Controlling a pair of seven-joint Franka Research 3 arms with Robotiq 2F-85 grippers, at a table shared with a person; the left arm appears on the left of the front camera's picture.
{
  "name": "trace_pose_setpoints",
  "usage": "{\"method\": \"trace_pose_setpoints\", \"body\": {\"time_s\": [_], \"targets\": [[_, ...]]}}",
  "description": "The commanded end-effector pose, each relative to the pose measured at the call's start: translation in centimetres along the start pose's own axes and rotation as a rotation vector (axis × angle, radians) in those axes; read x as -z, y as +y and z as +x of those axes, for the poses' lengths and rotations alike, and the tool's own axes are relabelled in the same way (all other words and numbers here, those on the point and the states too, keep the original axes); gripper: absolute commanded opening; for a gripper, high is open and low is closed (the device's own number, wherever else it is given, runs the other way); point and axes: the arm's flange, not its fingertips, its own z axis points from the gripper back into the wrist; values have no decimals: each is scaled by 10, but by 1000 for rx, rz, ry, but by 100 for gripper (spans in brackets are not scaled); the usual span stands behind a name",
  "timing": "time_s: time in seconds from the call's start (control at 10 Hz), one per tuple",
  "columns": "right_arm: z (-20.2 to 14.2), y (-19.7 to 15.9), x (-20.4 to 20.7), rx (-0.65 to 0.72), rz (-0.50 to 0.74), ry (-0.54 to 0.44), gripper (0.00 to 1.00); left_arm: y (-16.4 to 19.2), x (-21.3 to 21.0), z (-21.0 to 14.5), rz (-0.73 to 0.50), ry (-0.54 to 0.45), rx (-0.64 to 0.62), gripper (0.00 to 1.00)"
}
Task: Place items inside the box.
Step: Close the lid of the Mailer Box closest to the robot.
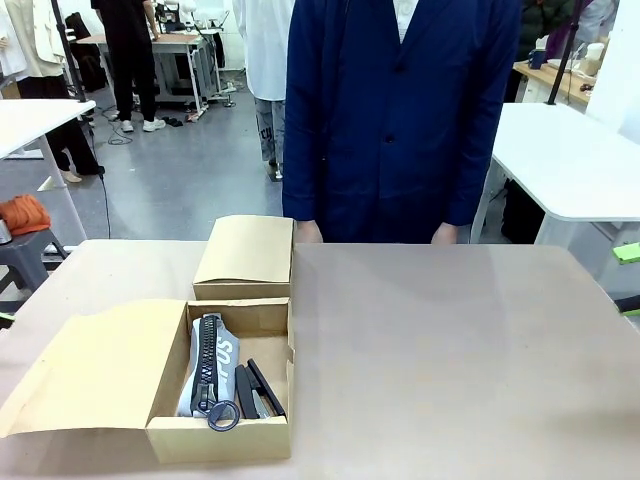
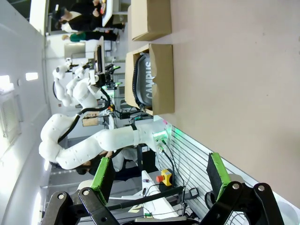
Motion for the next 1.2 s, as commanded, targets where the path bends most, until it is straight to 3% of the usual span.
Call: {"method": "trace_pose_setpoints", "body": {"time_s": [0.0, 0.4, 0.6, 0.9, 1.1], "targets": [[2, 6, -1, 18, 24, -13, 100, -7, 40, -2, -19, 100, -30, 100], [2, 6, -1, 18, 24, -13, 100, -15, 76, 26, -31, -84, -54, 100], [2, 6, -1, 18, 24, -13, 100, -22, 61, 44, 2, -274, -84, 100], [2, 6, -1, 18, 24, -13, 100, -54, 47, 91, -78, -494, -59, 100], [2, 6, -1, 18, 24, -13, 100, -78, 60, 141, -140, -551, 9, 100]]}}
